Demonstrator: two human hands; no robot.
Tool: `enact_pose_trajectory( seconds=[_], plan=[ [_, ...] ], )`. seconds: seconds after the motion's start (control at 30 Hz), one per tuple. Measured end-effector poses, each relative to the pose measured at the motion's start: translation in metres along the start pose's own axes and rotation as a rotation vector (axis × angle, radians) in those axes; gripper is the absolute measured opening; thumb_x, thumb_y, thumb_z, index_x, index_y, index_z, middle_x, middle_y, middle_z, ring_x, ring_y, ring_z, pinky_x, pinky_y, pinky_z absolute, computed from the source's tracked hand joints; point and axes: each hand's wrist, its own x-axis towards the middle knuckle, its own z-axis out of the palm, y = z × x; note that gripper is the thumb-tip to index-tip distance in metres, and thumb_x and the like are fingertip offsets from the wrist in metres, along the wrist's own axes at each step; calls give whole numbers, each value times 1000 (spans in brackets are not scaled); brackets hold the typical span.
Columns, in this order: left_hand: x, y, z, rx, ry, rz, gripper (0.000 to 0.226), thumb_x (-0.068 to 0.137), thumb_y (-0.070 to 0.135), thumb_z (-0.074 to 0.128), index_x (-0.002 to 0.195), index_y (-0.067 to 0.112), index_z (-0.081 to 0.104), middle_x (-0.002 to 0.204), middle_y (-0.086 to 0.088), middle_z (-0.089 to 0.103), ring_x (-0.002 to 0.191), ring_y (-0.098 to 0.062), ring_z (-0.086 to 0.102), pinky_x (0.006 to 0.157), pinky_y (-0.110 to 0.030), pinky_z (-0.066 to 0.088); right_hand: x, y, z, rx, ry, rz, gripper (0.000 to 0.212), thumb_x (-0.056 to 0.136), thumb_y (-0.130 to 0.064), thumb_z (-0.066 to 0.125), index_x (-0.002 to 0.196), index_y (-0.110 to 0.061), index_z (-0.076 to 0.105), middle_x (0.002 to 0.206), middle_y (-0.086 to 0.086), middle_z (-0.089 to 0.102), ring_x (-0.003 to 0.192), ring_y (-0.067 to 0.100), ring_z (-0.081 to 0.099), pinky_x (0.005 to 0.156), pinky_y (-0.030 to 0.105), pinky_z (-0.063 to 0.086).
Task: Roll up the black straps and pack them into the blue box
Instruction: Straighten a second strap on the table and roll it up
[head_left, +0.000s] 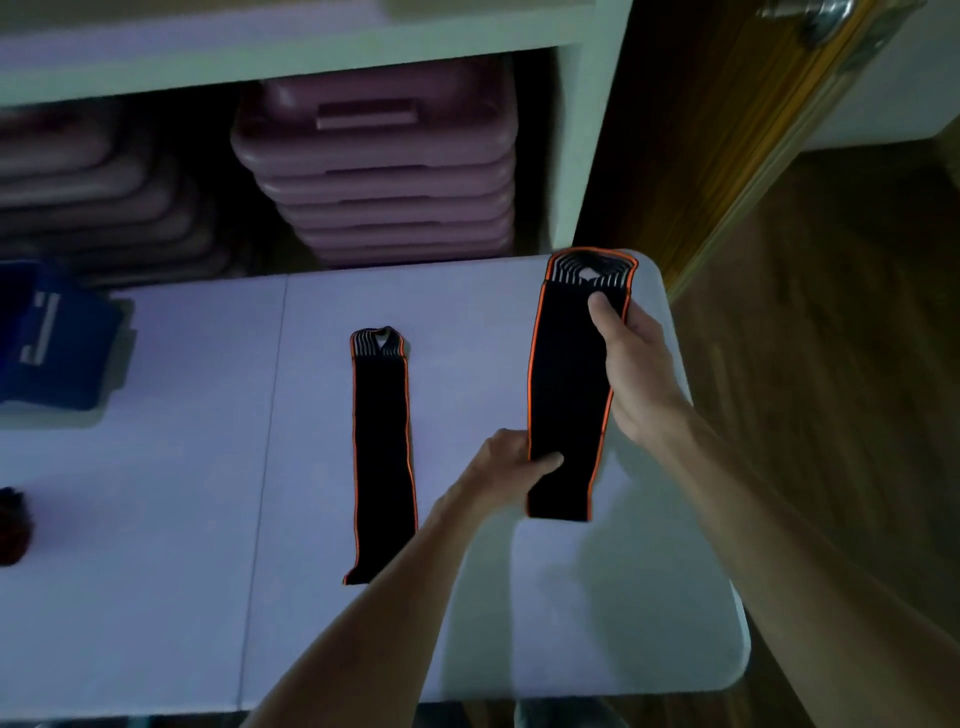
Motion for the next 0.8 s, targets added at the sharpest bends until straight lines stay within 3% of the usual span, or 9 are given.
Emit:
enact_pose_trajectory(
  seconds=[0.2,0.3,0.37,0.43,0.6,0.7,0.8],
  plan=[
    [-25,-30,-59,-129,185,-64,19,89,31,66,85,14,72,78,1,65,77,-14,63,73,-28,48,16,13,60,-23,-52,62,18,97,-27,54,93,-25,71,103,1,74,106,24,69,100,48,51],
    [-50,-66,-86,-50,240,-112,29,90,36,62,95,9,70,85,-1,67,81,-16,64,77,-34,52,13,31,98,-90,-154,131,18,96,-28,54,89,-27,71,96,-4,74,99,22,70,95,46,54],
    [-63,-90,-98,14,254,-163,32,95,35,58,112,9,67,103,-4,69,96,-19,66,81,-31,51,6,46,121,-125,-223,176,19,99,-26,51,92,-26,69,96,-2,73,95,21,70,83,43,56],
    [-72,-109,-105,44,279,-215,33,98,32,57,114,5,64,106,-10,69,100,-23,66,76,-28,46,0,61,141,-149,-260,212,17,99,-26,51,98,-23,68,100,2,72,95,23,71,78,42,58],
    [-80,-139,-112,59,240,-252,33,97,31,57,113,3,65,103,-15,70,99,-29,68,75,-33,48,-9,92,175,-185,-249,285,16,99,-25,52,99,-21,67,95,2,71,91,22,70,77,41,58],
    [-80,-151,-114,194,201,-247,38,91,38,61,115,8,62,106,-17,70,98,-34,68,80,-41,57,-10,103,186,-225,-212,308,16,98,-25,52,100,-21,67,102,6,71,95,24,70,80,43,56],
    [-79,-156,-122,367,128,-227,42,90,41,62,119,11,55,113,-16,67,104,-37,65,84,-43,54,-8,110,192,-255,-170,313,16,97,-22,52,94,-23,68,100,7,71,95,26,69,82,43,55]
  ],
)
